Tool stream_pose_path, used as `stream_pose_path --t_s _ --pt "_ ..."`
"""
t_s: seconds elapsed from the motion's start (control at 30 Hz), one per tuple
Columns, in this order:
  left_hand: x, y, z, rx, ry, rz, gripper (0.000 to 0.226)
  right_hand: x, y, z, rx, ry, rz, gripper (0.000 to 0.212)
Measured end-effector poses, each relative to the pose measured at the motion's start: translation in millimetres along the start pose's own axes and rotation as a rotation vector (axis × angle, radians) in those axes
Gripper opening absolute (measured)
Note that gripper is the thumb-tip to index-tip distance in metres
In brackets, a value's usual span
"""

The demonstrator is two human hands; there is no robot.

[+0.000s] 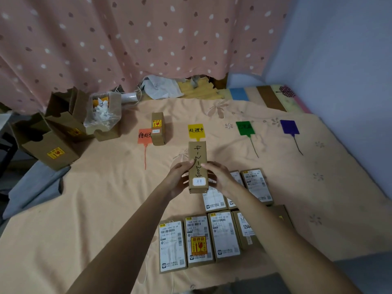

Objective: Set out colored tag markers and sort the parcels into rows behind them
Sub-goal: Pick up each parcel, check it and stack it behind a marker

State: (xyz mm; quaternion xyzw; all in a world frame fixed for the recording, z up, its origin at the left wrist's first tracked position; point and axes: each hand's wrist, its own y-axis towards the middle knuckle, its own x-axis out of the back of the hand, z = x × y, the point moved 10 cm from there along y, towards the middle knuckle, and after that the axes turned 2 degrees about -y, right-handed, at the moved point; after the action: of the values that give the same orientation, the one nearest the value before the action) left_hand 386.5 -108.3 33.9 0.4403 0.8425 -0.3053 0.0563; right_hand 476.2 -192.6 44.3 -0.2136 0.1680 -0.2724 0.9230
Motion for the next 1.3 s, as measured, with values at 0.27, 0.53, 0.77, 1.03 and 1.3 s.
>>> stream_pose_path --t_s 0.27,0.53,0.77,1.03,1.3 --pt "-47 19 8 0.035 0.046 0.099 0.050 49 -20 2 0.012 0.077 -0.144 0.029" --pt "-94 45 1 0.019 0.022 0.085 0.055 97 -24 29 0.044 0.071 -0.148 0.041" --pt "-175 89 15 0.027 0.032 0.034 0.074 193 -23 49 0.060 0.058 -0.142 0.038" --pt "-309 133 39 0.007 0.045 -0.019 0.058 333 -29 78 0.032 0.014 -0.082 0.031" --pt "-380 158 44 0.003 0.067 -0.032 0.046 403 -30 98 0.017 -0.014 -0.054 0.043"
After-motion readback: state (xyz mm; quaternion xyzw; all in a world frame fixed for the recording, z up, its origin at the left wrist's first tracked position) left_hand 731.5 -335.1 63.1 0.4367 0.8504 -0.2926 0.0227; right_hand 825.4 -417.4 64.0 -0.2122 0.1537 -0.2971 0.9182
